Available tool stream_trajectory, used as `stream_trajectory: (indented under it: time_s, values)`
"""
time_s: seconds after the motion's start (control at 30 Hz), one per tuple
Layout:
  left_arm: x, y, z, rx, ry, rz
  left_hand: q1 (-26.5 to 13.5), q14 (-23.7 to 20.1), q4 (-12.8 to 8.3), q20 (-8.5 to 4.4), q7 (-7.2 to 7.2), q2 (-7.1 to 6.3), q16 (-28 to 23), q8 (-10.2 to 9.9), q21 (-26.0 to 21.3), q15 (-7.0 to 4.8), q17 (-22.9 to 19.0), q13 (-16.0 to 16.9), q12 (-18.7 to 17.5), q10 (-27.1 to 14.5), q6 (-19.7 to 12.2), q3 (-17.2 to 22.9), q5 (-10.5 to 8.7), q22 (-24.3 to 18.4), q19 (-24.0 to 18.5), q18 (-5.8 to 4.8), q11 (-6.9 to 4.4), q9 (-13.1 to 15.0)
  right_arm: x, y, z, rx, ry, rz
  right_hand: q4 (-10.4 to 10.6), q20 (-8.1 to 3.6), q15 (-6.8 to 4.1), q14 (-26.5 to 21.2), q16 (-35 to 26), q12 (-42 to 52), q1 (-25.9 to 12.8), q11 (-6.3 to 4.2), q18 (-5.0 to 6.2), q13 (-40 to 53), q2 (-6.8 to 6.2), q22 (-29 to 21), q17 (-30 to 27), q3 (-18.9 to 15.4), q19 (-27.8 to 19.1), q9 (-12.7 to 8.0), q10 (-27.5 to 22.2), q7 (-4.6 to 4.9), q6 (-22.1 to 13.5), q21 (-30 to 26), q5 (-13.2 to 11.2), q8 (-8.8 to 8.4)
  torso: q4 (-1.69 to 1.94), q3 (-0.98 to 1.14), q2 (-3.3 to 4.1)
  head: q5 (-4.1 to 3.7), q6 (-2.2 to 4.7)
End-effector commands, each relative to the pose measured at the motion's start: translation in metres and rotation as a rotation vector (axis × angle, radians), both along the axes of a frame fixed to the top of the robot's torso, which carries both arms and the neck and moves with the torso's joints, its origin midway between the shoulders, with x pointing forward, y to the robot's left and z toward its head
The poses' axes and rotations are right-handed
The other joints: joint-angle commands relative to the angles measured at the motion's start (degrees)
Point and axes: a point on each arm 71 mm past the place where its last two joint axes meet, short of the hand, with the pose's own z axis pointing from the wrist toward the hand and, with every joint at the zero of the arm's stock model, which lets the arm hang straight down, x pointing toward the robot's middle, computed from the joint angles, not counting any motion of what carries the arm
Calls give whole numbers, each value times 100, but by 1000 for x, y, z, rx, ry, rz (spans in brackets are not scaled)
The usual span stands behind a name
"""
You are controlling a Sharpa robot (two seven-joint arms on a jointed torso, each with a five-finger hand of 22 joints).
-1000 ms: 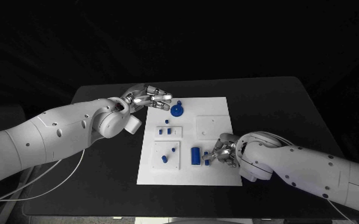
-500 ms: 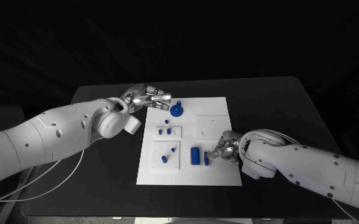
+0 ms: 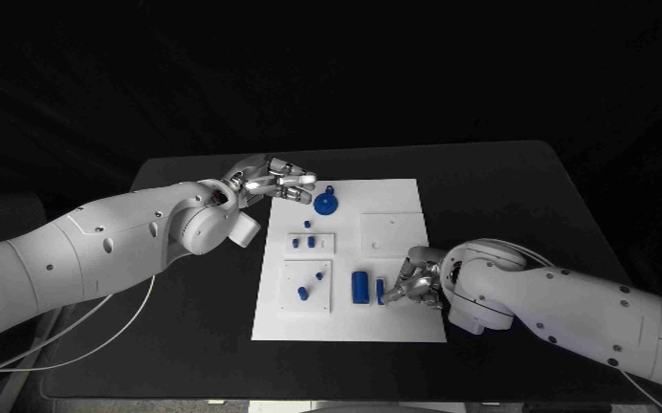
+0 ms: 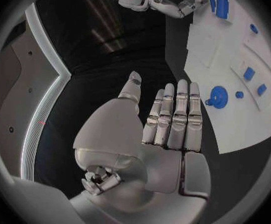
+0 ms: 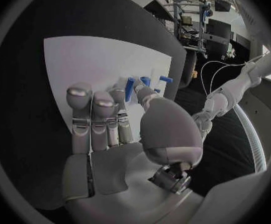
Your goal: Assemble the parts on the task board
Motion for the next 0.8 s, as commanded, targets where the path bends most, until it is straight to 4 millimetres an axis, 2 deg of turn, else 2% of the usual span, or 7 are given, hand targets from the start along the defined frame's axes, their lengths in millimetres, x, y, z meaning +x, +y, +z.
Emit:
stream_trajectory:
  time_s: [0.03,0.37,0.6,0.8]
  values:
    - [-1,-2,1,-6,-2,-16,-23,-45,34,1,-10,47,-20,27,-10,13,9,9,-9,-53,-13,-10,26,-7,-24,18,-3,4,-4,4,-2,4,38,51,-2,-22,-25,18,-11,-23,-25,-5,-14,-2,-55,533,7,-29,80,0,3,-8,33,-19,-9,18,0,-4,-1,-3,-3]
    - [-1,-2,1,-6,-3,-16,-23,-45,34,1,-10,47,-20,27,-10,13,9,9,-9,-53,-13,-10,26,-7,-24,18,-3,4,-4,6,-6,0,26,46,35,-33,-37,19,-13,-25,20,-25,-20,5,-7,535,21,-40,81,38,10,-52,150,-8,-9,43,4,-3,2,-5,-7]
    - [-1,-2,1,-7,-3,-17,-23,-45,34,1,-10,47,-20,27,-10,13,9,9,-9,-53,-13,-10,26,-7,-24,18,-3,4,0,7,-8,-7,-1,24,51,-51,-54,26,0,-18,-21,-49,-32,13,180,539,42,-5,91,116,29,-87,217,17,-9,23,3,-2,2,-4,-8]
    - [-1,-2,1,-7,-2,-18,-23,-45,34,1,-10,47,-20,27,-10,13,9,9,-9,-53,-13,-10,26,-7,-24,18,-3,4,4,7,-11,-23,-14,15,-55,-65,-64,31,-1,-10,-84,-66,-46,31,437,541,56,-23,94,179,49,-114,239,32,-10,21,4,-5,0,-6,-15]
